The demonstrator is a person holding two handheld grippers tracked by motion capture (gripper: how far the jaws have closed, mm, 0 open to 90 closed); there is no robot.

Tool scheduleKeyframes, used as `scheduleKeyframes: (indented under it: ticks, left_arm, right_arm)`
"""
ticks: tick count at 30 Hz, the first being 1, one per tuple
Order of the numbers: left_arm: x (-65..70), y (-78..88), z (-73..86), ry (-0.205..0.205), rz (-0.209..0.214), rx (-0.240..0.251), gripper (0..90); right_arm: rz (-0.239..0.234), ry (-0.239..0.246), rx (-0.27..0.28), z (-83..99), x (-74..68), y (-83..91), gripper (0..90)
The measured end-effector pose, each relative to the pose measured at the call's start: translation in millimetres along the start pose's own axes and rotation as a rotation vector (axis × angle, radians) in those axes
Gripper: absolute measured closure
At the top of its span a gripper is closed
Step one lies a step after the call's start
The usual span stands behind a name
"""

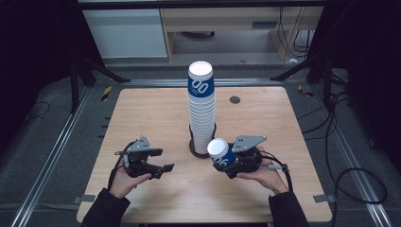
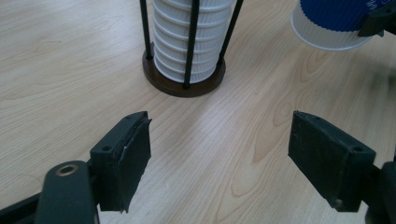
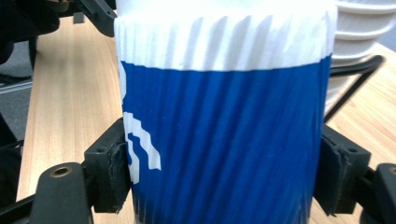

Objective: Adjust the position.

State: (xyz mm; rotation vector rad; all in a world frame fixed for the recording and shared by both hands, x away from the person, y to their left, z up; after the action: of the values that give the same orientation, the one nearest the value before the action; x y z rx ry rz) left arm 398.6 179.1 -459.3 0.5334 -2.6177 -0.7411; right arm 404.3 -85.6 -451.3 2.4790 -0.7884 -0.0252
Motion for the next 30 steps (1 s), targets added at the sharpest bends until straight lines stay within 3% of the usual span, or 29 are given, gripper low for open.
scheduleKeyframes:
  ticks: [6, 18, 30]
  left_arm:
    - [6.3, -4.0, -1.2, -0.016, 0.025, -0.009, 20.5]
    - [25.5, -16.6, -5.8, -0.055, 0.118, -0.037, 20.5]
    - [39.6, -26.4, -16.6, -0.094, 0.172, -0.062, 19.9]
  right_arm:
    - [-0.024, 0.017, -0.022, 2.7, -5.5, -8.8, 21.3]
    - [-0.089, 0.092, -0.059, 1.9, -21.5, -26.1, 21.4]
    - [-0.139, 0.139, -0.095, 2.3, -35.2, -39.8, 21.3]
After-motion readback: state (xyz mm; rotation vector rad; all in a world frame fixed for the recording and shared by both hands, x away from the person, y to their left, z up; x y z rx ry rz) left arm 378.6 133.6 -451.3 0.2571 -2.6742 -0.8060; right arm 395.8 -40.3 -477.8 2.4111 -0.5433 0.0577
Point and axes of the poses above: each handheld gripper's, and its own axes: y roughly backward along the jaws, z roughly out of its underside, x roughly to its right, the point moved 6 cm from there along -y, roughly forward along the jaws, and after that the axes turned 11 degrees about z, right-handed, at the moved point
